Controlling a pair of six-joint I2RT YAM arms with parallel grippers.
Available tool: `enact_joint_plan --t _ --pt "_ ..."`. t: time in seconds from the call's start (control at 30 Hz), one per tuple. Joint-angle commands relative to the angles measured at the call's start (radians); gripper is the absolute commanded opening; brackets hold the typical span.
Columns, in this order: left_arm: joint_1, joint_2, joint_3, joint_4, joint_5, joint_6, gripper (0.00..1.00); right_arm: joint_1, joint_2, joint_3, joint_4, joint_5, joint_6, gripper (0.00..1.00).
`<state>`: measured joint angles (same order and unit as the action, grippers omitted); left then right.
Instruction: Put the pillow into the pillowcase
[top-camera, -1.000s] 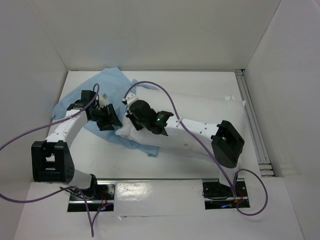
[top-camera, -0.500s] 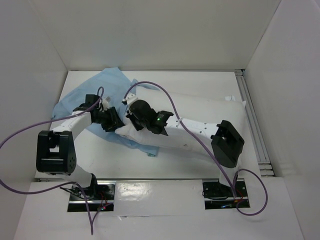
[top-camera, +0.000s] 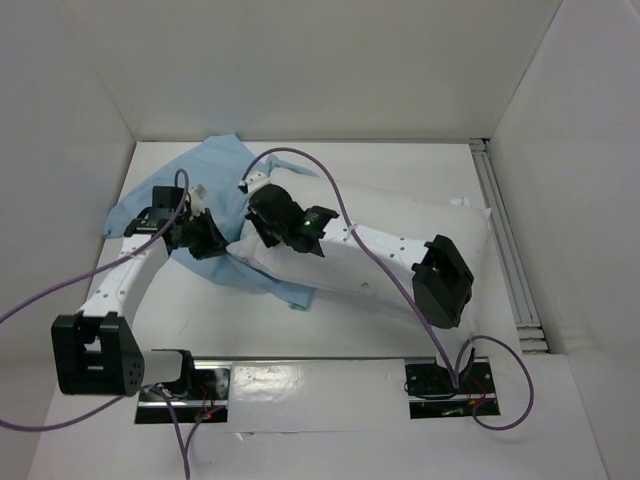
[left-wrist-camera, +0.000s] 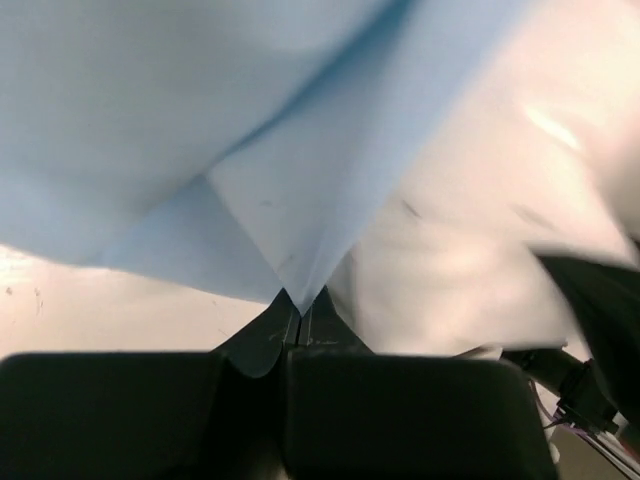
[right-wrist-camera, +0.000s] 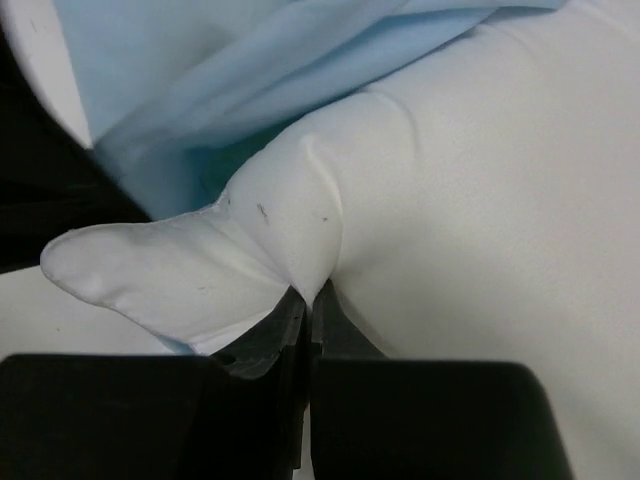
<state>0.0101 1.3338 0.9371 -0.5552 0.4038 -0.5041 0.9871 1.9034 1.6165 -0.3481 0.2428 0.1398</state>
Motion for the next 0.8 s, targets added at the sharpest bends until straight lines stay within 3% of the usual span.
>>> enact_joint_plan --t 0.0,0.1,0.33,0.43,0.57,0.6,0.67,0.7,0.73,0.77 --pt "0.005 -0.113 0.078 -0.123 -0.013 0.002 0.0 -0.021 0.065 0.121 -0.043 0.013 0.034 0.0" --pt "0.005 -0.153 0.135 -0.21 -0.013 0.012 0.0 -0.03 0.189 0.308 -0.141 0.024 0.07 0.0" --pt "0.005 -0.147 0.27 -0.273 0.114 0.042 0.0 -0.039 0.399 0.503 -0.186 0.059 0.109 0.0" --pt "-0.01 -0.11 0.29 -0.294 0.194 0.065 0.0 -0.05 0.399 0.502 -0.149 0.011 0.15 0.0" --pt "-0.038 -0.061 0.229 -0.319 0.144 0.075 0.0 -0.059 0.286 0.413 -0.037 -0.036 0.172 0.0" --pt "-0.038 -0.041 0.204 -0.331 0.124 0.075 0.14 -0.059 0.26 0.363 0.004 -0.049 0.184 0.0" --pt "-0.038 -0.041 0.204 -0.331 0.103 0.084 0.52 -0.059 0.186 0.313 0.033 -0.072 0.193 0.0" --pt "-0.038 -0.041 0.204 -0.331 0.102 0.084 0.64 -0.059 0.165 0.295 0.043 -0.073 0.193 0.0" --pt "-0.038 -0.053 0.222 -0.331 0.075 0.084 0.75 -0.059 0.145 0.271 0.043 -0.073 0.193 0.0" --pt "-0.038 -0.053 0.239 -0.331 0.064 0.084 0.75 -0.059 0.107 0.258 0.043 -0.063 0.193 0.06"
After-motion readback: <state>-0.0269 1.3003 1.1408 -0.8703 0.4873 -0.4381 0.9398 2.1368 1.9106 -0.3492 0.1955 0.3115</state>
